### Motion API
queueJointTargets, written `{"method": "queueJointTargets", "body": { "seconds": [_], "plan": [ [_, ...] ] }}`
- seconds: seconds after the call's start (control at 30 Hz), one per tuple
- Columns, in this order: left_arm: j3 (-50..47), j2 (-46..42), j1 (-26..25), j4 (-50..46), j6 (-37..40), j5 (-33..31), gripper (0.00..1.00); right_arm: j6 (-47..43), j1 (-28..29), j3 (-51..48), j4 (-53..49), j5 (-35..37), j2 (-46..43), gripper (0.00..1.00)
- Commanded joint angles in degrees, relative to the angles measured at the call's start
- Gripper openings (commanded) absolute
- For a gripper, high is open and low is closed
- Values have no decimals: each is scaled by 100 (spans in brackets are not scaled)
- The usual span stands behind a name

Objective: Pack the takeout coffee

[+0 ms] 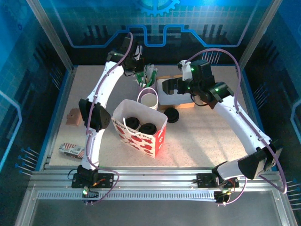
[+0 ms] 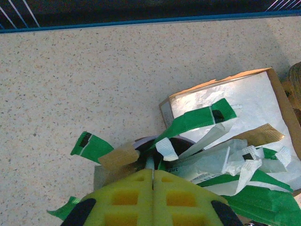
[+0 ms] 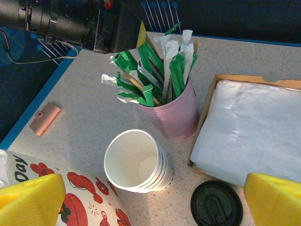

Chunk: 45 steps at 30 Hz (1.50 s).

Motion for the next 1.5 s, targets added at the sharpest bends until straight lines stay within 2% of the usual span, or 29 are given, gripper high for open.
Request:
{"method": "queueJointTargets", "body": {
  "seconds": [0.0, 0.5, 0.83, 1.07, 1.23, 1.47],
  "plan": [
    [227, -251, -77, -124, 31, -98, 0, 70, -45, 12, 143, -126, -46, 98],
    [146, -945, -85, -87, -189, -31, 0, 68, -16, 5, 132, -199, -42, 98],
    [154, -1172, -85, -253, -129, -14, 0, 77, 23, 20, 142, -265, -2, 98],
    [207, -1630, -77, -62, -83, -62, 0, 88, 41, 72, 141, -275, 41, 98],
    [165, -1971, -77, 8, -131, 112, 0, 88, 58, 132, 107, -283, 86, 98],
    [-131, -1973, -77, -159, -123, 247, 0, 97, 119, 169, 88, -318, 129, 98]
  ]
}}
